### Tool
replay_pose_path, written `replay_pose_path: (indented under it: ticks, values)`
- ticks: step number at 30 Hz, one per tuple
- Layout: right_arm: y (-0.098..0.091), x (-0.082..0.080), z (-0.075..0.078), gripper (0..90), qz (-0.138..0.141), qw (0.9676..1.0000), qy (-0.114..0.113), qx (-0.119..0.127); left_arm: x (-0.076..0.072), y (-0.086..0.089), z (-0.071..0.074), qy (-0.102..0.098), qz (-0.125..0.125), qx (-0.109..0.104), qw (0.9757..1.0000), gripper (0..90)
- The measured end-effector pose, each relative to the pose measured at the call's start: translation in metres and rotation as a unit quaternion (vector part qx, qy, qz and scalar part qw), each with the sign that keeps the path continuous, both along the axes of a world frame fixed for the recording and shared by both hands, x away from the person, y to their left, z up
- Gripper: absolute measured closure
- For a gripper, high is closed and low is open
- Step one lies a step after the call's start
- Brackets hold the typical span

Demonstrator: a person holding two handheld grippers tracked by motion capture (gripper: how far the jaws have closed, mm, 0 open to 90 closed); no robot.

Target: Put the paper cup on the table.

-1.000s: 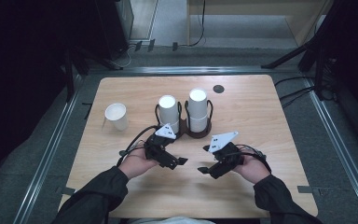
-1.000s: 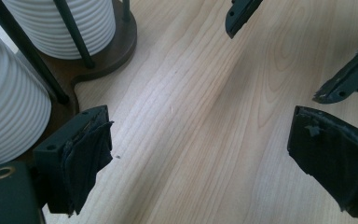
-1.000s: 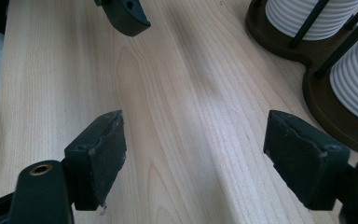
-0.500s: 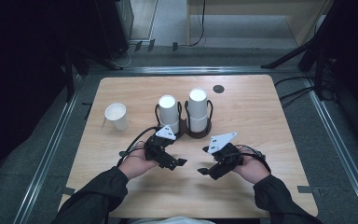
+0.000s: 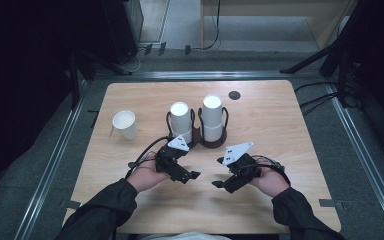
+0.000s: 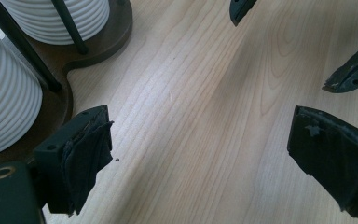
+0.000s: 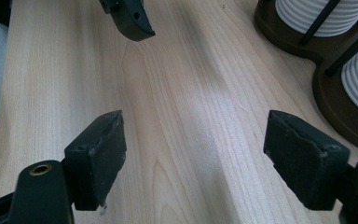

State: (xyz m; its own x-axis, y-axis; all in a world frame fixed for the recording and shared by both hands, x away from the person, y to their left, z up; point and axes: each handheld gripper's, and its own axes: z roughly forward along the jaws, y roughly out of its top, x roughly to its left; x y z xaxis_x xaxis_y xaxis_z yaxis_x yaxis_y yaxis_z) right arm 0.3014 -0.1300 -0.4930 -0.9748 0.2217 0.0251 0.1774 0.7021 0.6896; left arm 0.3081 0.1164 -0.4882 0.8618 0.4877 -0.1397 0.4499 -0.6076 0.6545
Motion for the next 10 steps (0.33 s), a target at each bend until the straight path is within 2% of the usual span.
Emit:
replay_pose_path:
  ticks: [6,10]
  values:
    - [-0.0003,0.0000,0.0001,21.4,0.001,1.0000,0.001,0.001,0.0002,-0.0001,-0.0013,0.002,0.000,0.001,1.0000,6.6]
    - [-0.0001,-0.0001,-0.0004,21.4,0.001,1.0000,0.002,-0.003,0.0021,-0.0010,-0.0074,0.009,-0.001,0.021,0.9997,6.6]
